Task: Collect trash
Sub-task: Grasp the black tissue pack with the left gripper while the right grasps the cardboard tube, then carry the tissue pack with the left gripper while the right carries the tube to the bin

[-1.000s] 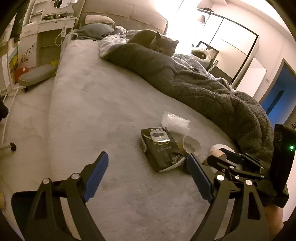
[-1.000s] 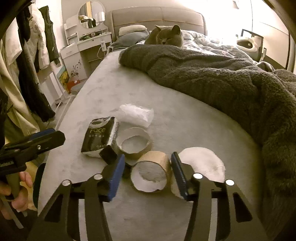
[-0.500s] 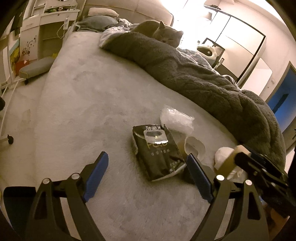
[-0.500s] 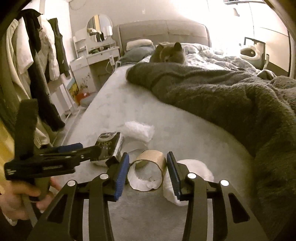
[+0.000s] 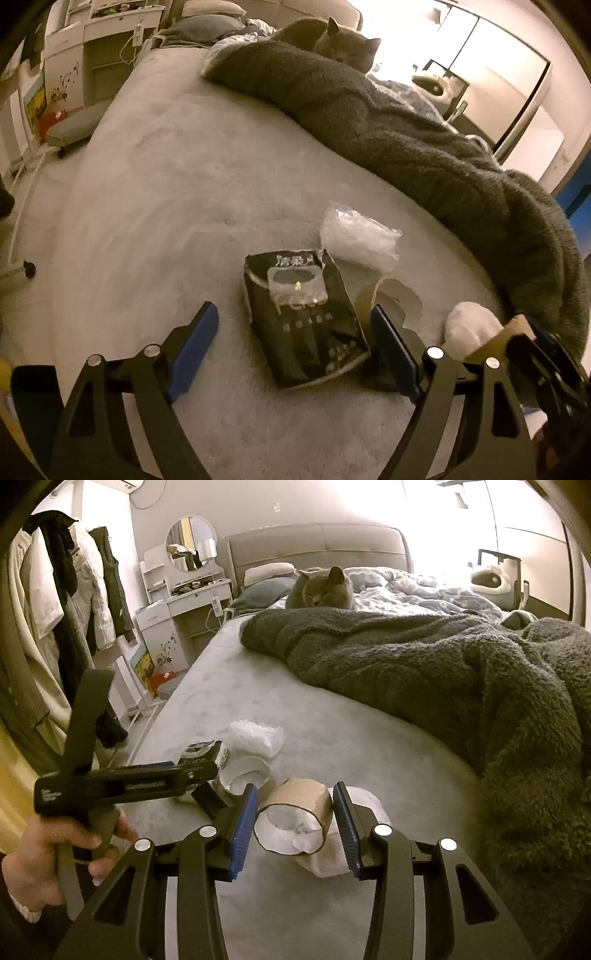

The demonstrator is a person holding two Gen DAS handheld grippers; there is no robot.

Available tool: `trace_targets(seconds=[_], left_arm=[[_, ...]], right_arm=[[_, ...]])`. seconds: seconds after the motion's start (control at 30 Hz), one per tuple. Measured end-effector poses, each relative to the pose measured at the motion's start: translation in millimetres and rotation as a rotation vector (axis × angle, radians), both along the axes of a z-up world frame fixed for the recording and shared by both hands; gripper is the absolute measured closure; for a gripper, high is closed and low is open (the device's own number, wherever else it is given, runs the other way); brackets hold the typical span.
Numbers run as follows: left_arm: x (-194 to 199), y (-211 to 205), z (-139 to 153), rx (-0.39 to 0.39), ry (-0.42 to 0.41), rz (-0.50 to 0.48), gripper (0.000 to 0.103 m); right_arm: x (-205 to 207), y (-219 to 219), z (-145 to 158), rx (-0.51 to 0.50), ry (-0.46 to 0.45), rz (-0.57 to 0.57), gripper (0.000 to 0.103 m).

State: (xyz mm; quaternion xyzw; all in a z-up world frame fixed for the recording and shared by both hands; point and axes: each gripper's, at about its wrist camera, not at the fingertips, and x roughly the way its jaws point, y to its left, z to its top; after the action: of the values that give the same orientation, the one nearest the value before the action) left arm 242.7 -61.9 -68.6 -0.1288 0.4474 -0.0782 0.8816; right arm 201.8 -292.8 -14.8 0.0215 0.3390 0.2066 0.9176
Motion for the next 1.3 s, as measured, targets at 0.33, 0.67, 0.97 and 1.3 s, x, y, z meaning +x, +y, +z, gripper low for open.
trace_targets(seconds=[0.33, 0.67, 0.97, 1.3], left_arm=[[14, -6, -5, 0.055, 0.049, 0.039, 0.021], [27, -7, -9, 0.091, 0.069, 0.067, 0.034], [20, 0, -3, 0.105, 0.043, 0.049, 0.049], [1, 29, 14, 0.086, -0.009, 0.025, 0.049]], right_arm=[[-4, -5, 0, -0.006, -0.003, 0.000, 0.060], [-3, -4, -2, -0.006, 0.003, 0.005, 0.060], [-2, 2, 3, -0.002, -0.003, 0.014, 0.060], [3, 40, 11, 0.010, -0.007, 0.058, 0.060]])
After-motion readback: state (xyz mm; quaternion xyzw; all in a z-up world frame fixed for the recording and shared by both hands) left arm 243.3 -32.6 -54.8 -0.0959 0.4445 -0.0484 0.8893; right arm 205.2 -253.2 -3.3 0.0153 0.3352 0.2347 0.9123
